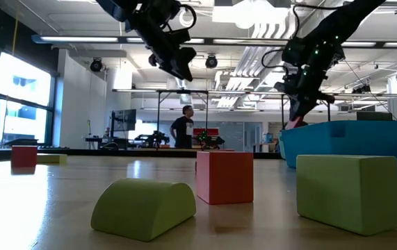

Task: Sort & place blocks by color
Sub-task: Put the red wooden block into the green bin, then put the orange wooden block into the blue bin

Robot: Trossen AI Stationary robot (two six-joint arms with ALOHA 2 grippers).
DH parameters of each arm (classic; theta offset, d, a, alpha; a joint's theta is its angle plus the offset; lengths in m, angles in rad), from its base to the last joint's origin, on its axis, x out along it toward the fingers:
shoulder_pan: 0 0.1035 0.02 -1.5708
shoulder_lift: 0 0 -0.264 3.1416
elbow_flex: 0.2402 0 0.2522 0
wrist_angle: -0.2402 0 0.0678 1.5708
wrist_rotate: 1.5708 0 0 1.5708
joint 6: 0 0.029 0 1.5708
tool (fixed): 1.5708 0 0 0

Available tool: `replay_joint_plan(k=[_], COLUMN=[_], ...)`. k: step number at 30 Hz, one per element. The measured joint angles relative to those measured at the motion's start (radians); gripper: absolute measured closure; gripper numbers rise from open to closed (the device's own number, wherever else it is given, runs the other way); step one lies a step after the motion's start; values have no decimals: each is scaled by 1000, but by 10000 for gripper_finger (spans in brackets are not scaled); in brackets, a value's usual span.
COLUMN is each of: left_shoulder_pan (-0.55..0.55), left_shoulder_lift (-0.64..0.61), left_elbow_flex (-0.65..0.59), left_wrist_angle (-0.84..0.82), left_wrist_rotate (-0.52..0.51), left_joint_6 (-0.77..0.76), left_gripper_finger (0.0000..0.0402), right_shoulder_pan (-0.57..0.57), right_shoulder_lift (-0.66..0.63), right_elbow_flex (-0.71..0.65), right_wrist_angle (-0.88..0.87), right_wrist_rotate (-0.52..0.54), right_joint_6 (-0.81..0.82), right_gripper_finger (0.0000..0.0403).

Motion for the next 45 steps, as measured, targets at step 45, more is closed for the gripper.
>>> replay_joint_plan(k=[45], left_shoulder_pan=[48], left_shoulder_lift=[0], left_elbow_flex=[0], left_wrist_angle=[-88], left_wrist_rotate=[-9], left_joint_6=[-68], left_gripper_finger=[200], right_shoulder_pan=[-23], right_shoulder_lift=[-15], right_elbow_flex=[0], right_wrist_angle=[-85], right_wrist_rotate=[-167], right_joint_6=[9], right_gripper_finger=[249])
